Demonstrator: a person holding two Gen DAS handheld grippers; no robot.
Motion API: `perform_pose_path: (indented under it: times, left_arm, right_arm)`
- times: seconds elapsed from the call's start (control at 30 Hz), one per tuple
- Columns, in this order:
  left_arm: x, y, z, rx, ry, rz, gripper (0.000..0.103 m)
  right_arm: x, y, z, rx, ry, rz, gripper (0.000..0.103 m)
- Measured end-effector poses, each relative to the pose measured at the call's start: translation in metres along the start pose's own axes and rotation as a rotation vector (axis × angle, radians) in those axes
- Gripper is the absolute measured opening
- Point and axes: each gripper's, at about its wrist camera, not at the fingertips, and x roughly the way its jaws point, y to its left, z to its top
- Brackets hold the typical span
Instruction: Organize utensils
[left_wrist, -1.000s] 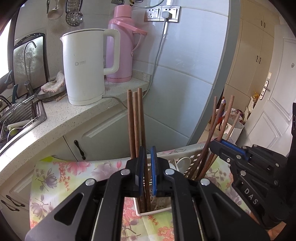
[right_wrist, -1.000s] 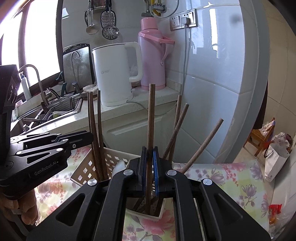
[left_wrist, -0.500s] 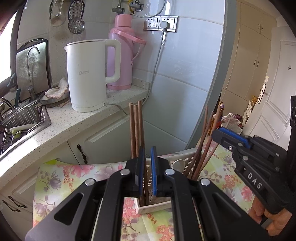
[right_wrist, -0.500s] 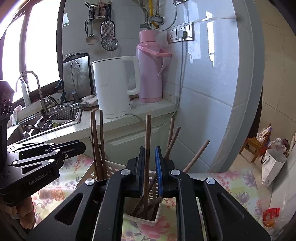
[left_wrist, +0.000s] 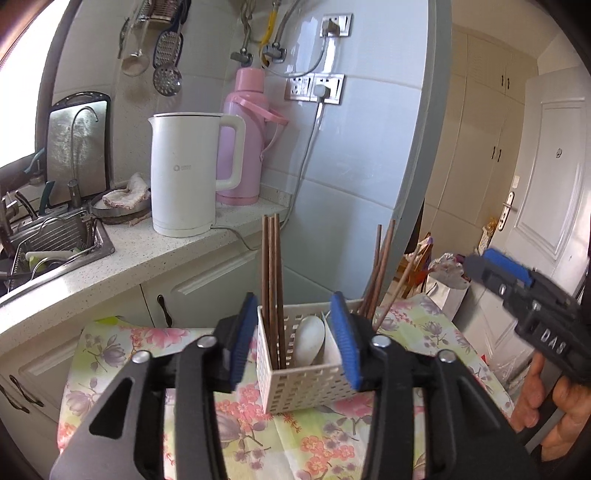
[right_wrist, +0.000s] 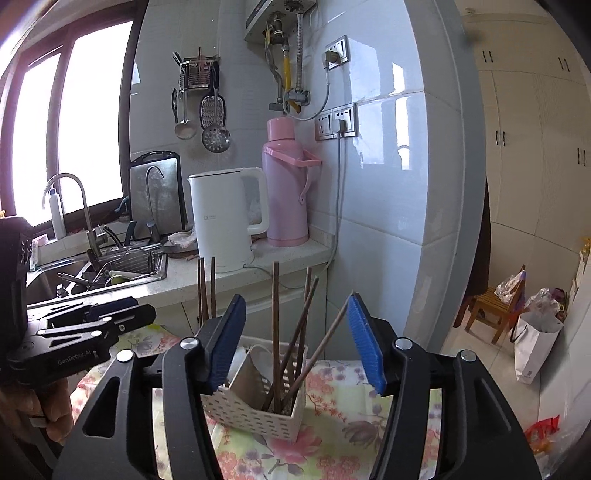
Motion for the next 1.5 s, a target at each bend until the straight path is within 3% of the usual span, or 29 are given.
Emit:
perform_pose_path:
  times: [0.2,0.43,0.63,1.5]
  left_arm:
    - [-0.009,0.002,-0.047,-0.028,-0.023,0.009,0.054]
    - [-0.010,0.001,-0.085,-0.007,-0.110,0.024,0.066]
    - [-0.002,0.002,-0.093,0.026,-0.099,0.052,0.073]
    - [0.005,0.008,-0.095,0.005,-0.083,0.052,0.084]
  right_arm:
    - [0.005,-0.003,-0.066,0.060,0.061,-0.001,0.068]
    - [0.015,-0.006,-0.100,0.057,0.054,-0.034,0.072]
    - [0.018,-0.007,-0.109,0.038,0.044,-0.033,0.080]
    - [0.025,-0.007,-0.109,0.044,0.061,-0.002,0.082]
